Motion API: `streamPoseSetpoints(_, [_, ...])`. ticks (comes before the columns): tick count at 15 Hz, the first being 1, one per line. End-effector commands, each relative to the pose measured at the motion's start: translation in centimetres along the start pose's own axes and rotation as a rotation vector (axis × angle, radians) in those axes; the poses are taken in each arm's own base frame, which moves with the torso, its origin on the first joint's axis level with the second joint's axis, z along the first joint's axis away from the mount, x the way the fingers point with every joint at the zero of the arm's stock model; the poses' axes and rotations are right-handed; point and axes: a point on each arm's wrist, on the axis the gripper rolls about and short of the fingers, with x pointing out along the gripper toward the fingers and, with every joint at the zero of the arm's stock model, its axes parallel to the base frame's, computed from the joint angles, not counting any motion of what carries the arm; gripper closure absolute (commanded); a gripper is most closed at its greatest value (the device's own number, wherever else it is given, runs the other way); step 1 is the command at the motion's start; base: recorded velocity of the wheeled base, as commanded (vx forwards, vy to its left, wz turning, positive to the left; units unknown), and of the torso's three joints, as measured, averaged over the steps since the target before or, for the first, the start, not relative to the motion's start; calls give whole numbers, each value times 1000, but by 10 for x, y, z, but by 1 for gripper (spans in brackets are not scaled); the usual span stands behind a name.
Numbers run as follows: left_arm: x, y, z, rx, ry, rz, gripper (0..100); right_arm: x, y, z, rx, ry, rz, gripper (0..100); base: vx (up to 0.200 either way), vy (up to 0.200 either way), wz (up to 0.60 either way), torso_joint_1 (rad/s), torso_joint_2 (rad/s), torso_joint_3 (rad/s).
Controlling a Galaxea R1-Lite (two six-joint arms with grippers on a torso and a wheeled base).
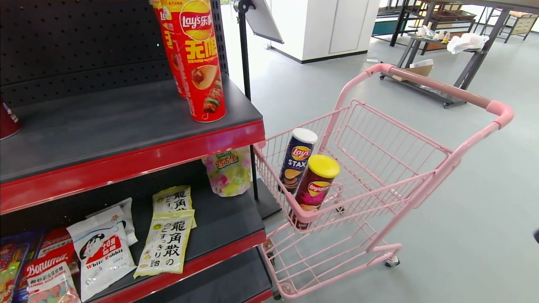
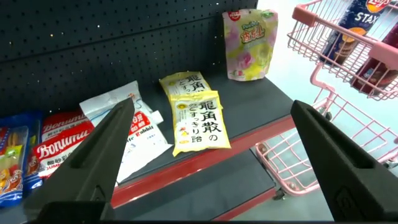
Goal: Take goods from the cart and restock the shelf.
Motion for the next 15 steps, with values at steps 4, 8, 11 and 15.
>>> streamPoseSetpoints(4, [0, 0, 0, 1, 0, 0, 0, 192, 18, -30, 28, 273, 208, 0, 0, 0, 0, 0, 0, 0])
streamPoseSetpoints(8, [0, 0, 0, 1, 0, 0, 0, 217, 37, -52, 18, 324, 295, 0, 0, 0, 0, 0, 0, 0])
streamPoseSetpoints(11, [0, 0, 0, 1, 0, 0, 0, 227, 45, -60, 10, 321, 322, 0, 0, 0, 0, 0, 0, 0])
streamPoseSetpoints(15, [0, 0, 0, 1, 0, 0, 0, 250, 58, -57, 5, 296, 353, 0, 0, 0, 0, 0, 0, 0])
